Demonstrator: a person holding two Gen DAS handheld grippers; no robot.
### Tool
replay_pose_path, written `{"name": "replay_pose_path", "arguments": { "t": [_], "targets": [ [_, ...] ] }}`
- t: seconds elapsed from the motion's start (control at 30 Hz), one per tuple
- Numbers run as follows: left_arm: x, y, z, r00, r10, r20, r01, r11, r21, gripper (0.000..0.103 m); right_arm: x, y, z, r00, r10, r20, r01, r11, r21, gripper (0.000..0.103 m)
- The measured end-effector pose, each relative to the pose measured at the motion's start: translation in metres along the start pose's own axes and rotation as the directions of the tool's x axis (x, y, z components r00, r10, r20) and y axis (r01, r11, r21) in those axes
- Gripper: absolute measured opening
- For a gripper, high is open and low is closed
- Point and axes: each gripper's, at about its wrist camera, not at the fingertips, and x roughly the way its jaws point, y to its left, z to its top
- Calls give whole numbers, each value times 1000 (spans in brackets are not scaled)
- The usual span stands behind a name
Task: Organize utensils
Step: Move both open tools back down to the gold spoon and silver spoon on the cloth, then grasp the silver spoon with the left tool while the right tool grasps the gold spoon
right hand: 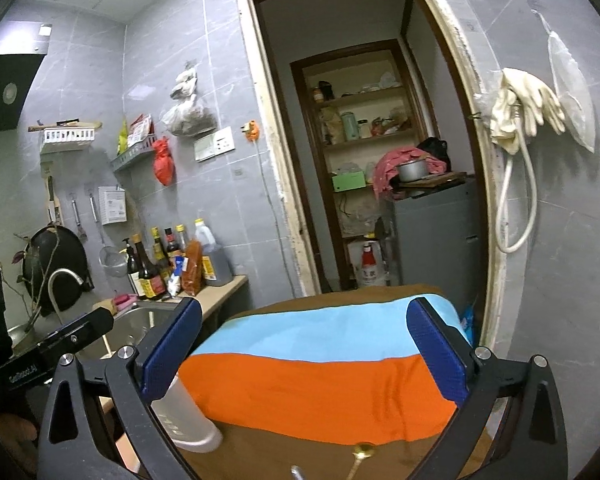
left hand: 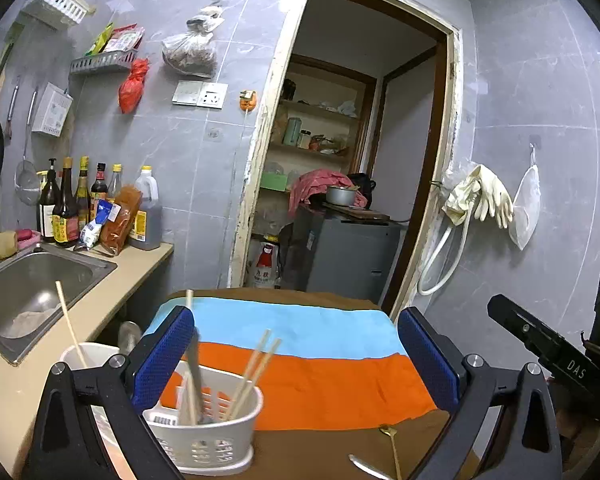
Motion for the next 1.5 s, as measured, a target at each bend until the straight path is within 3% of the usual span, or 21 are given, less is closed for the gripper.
{"name": "replay_pose_path", "arguments": {
  "t": [0.33,0.57,0.8,1.1,1.23,1.33,1.4,1.5],
  "targets": [
    [12,-37,-28,998,4,-57,-3,1000,8,102,0,-50,-15,997,-44,-58,45,999,9,101],
    [20,-56,-55,995,19,-101,-15,999,41,102,11,-86,-45,989,-57,-133,59,998,11,101],
    [42,-59,-86,974,15,-227,-8,999,34,102,36,-106,-83,968,-9,-249,22,999,47,101],
    [64,-58,-122,928,-21,-372,12,1000,-25,101,61,-125,-117,932,56,-357,-11,992,127,97],
    [77,-59,-139,892,-48,-450,29,998,-48,87,73,-119,-129,905,75,-418,-31,993,112,71],
    [83,-62,-147,865,-73,-497,56,997,-49,71,78,-117,-135,892,100,-440,-52,991,120,67],
    [88,-64,-151,848,-90,-522,74,996,-53,68,79,-116,-138,887,125,-444,-73,989,132,60],
    [97,-64,-157,813,-122,-570,89,992,-84,52,83,-113,-146,873,142,-466,-89,987,134,46]
  ]
}}
